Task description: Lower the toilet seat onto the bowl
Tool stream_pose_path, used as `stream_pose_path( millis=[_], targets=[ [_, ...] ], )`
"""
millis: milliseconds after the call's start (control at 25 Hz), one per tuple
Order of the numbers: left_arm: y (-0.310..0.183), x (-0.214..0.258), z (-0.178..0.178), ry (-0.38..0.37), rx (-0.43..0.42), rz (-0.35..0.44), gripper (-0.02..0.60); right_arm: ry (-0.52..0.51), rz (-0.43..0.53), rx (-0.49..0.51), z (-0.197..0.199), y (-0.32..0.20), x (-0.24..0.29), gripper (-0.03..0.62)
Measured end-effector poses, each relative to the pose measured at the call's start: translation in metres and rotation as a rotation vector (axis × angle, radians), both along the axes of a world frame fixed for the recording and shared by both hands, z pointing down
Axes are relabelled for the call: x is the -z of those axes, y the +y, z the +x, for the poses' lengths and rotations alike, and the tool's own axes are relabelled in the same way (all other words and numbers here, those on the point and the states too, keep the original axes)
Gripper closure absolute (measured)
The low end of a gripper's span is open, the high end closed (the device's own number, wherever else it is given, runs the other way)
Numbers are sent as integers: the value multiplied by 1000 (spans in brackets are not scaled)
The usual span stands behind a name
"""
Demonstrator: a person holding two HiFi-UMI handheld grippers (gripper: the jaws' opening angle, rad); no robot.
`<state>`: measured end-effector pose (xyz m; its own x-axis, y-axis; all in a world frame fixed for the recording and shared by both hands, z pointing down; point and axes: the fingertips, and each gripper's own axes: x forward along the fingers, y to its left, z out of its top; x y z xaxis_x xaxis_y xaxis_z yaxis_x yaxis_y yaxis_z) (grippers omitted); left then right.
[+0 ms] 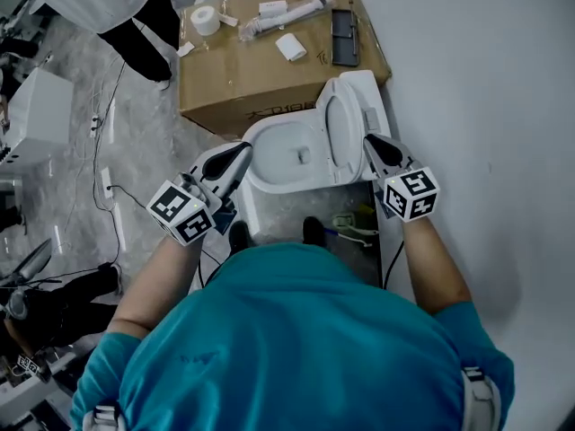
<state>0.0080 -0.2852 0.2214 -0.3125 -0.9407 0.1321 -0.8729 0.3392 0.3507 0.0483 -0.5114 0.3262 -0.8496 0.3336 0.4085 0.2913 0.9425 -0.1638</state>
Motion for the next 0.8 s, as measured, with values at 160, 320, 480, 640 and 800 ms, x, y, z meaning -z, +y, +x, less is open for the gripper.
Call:
stream_pose_path(
  millis=[160,320,480,640,800],
  targets=[
    [6,-14,-3,-5,-47,-8,577,27,45,-33,-12,0,-23,563],
    [17,-41,-15,17,-97,-8,577,53,107,-105,-30,-4,-47,536],
    [21,-63,-22,29,-122,7,577,94,185,-157,-38,-7,-80,526],
    [19,-78,-19,46,-131,4,577,140,225,-195,-35,-11,-108,526],
    [19,-82,-11,48,-138,7,577,155,249,-220,-33,-16,-121,525]
  ],
)
